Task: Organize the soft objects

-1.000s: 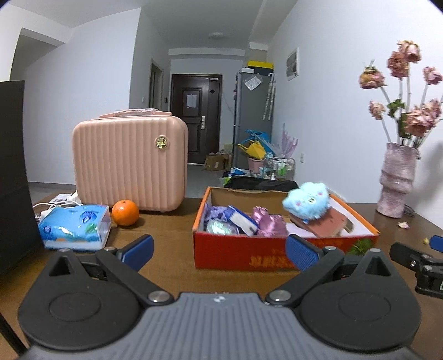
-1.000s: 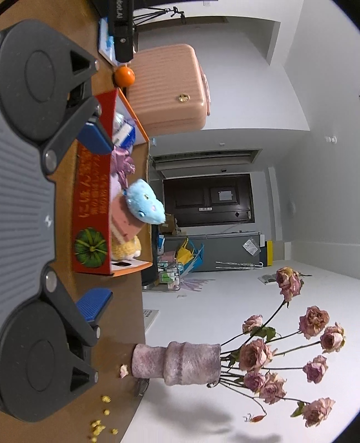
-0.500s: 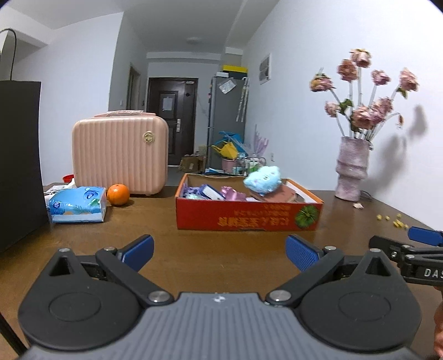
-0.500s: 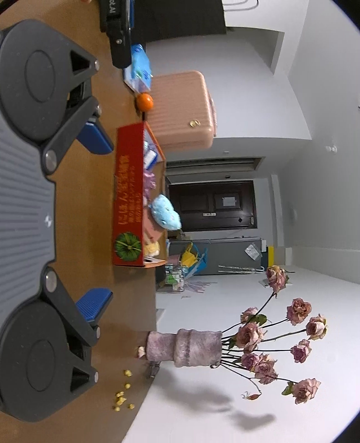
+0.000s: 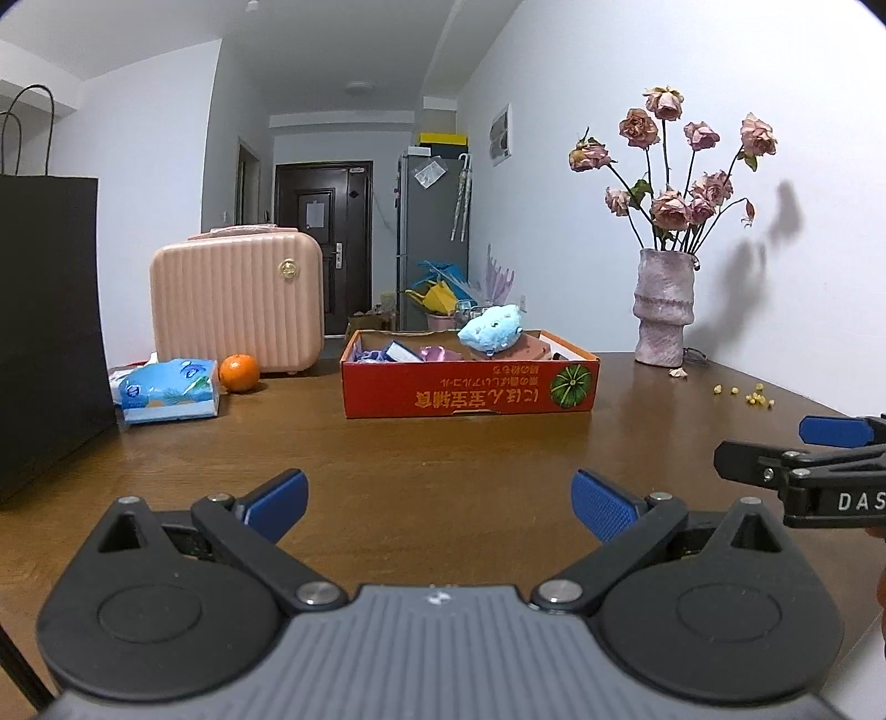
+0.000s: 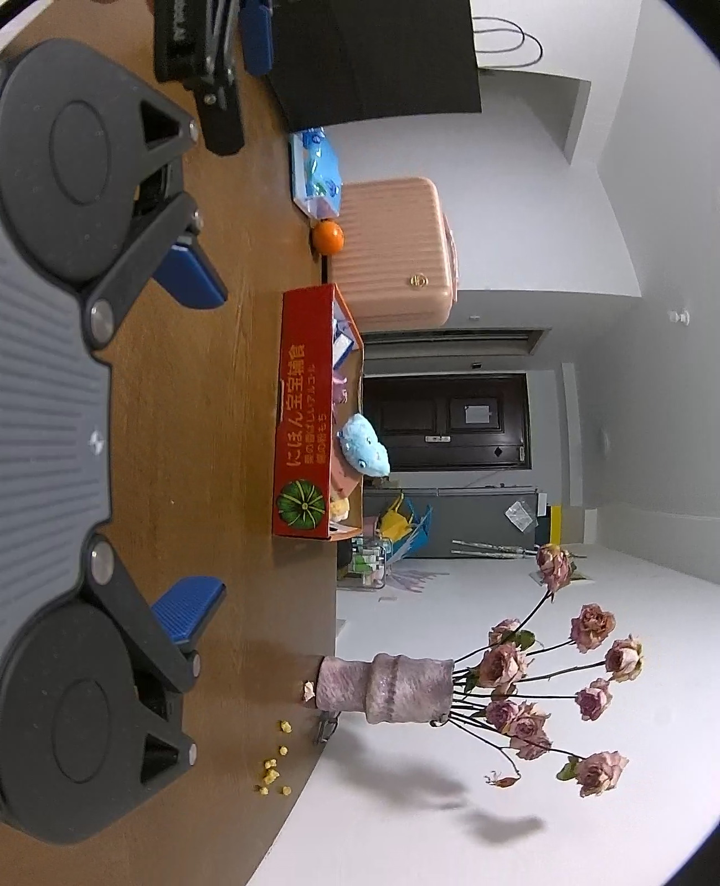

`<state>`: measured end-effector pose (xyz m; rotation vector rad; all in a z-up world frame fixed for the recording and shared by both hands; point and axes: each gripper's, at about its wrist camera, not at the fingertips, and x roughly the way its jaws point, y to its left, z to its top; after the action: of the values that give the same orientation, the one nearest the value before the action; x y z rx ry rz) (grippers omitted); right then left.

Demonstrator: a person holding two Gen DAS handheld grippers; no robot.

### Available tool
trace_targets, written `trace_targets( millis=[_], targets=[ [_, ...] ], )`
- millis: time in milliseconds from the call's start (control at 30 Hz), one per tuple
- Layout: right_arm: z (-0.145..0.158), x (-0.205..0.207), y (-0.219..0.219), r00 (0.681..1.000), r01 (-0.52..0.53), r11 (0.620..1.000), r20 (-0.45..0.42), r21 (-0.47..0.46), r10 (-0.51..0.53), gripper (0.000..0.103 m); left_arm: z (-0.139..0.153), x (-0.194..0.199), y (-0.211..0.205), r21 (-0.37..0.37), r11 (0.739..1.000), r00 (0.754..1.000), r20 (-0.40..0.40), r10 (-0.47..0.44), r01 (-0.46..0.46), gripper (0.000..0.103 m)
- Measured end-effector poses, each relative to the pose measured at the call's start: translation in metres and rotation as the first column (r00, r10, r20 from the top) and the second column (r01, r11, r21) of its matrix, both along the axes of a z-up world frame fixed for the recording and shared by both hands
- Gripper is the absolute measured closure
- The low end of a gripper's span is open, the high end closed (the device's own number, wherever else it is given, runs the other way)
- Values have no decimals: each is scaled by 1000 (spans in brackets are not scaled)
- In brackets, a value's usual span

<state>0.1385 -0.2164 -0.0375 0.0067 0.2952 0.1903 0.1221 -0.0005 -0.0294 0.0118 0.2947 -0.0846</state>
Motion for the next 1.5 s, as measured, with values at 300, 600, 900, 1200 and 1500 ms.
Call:
trace_targets(
  millis=[300, 600, 900, 1200, 1500],
  targets=[
    [5, -12, 0, 1000, 14, 1000, 15, -6, -14, 0, 1, -10, 0, -6, 1000, 1000, -4, 0, 0, 0],
    [6, -14, 0, 1000, 17, 1000, 20, -4, -17, 0, 3, -13, -2, 0, 1000, 1000, 5, -9, 9, 0],
    [7, -14, 0, 1000, 16, 1000, 20, -3, -16, 0, 3, -13, -3, 1, 1000, 1000, 7, -9, 9, 0],
    [7, -14, 0, 1000, 16, 1000, 20, -4, -16, 0, 3, -13, -3, 1, 1000, 1000, 7, -11, 11, 0],
    [7, -14, 0, 1000, 17, 1000, 21, -3, -17, 0, 3, -13, -3, 0, 1000, 1000, 6, -11, 11, 0]
  ],
)
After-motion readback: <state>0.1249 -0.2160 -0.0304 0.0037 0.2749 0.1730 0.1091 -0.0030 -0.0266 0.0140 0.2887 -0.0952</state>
